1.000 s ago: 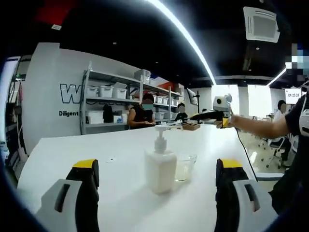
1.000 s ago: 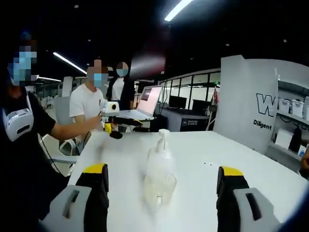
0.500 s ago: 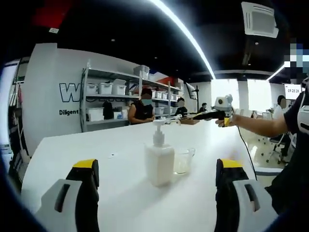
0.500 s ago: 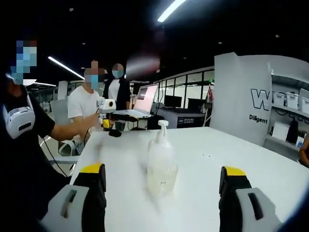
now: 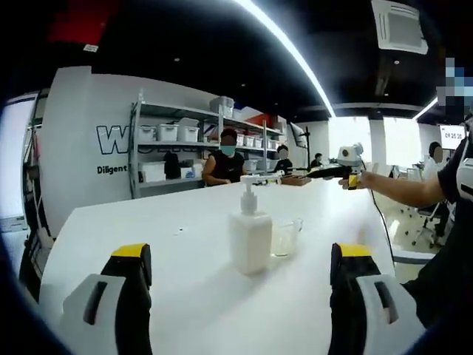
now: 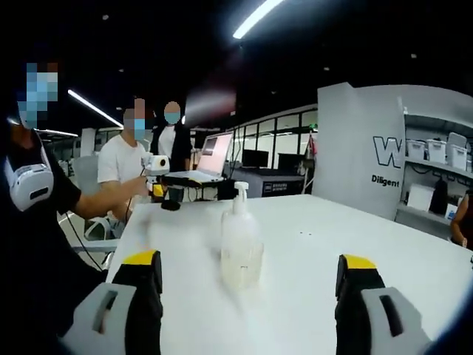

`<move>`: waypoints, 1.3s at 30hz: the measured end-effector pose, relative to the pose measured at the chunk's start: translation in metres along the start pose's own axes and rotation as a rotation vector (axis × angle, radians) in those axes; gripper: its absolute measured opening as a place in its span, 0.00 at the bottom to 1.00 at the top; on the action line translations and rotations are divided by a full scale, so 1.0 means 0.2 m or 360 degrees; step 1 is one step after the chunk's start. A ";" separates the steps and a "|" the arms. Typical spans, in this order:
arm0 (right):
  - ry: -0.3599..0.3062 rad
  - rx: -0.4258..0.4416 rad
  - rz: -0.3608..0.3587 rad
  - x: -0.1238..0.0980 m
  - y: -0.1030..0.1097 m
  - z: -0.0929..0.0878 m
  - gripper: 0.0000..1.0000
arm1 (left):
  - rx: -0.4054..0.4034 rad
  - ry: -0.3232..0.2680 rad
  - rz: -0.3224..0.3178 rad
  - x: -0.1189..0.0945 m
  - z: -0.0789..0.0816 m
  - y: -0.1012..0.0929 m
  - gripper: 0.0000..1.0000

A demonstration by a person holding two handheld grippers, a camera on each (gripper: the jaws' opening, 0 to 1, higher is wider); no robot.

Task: Hold the bottle steady, press the pump all the way down and release, and repeat the specified number of times to dispense into the cup

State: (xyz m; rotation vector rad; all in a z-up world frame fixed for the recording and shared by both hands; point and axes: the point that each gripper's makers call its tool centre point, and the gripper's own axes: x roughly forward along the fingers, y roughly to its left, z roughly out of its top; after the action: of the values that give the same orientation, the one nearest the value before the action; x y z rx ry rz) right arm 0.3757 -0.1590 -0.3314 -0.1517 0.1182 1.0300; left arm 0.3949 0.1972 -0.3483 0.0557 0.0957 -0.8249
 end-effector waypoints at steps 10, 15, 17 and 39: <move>-0.0019 0.0023 -0.0065 -0.07 -0.02 -0.06 0.99 | 0.0031 -0.0013 0.0066 -0.05 -0.02 0.03 0.99; -0.0036 0.0038 -0.0096 -0.10 -0.03 -0.07 0.99 | 0.0027 -0.0011 0.0094 -0.07 -0.04 0.04 0.99; -0.0038 0.0039 -0.0099 -0.11 -0.02 -0.08 0.99 | 0.0012 -0.0026 0.0106 -0.09 -0.04 0.05 0.99; -0.0023 0.0020 -0.0127 -0.19 0.00 -0.13 0.99 | -0.0031 -0.0096 0.0109 -0.15 -0.05 0.05 0.99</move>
State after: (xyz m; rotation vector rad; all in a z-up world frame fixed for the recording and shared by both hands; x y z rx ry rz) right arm 0.3557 -0.1947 -0.3499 -0.1364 0.1045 0.9502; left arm 0.3818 0.2274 -0.3558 0.0155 0.0447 -0.7566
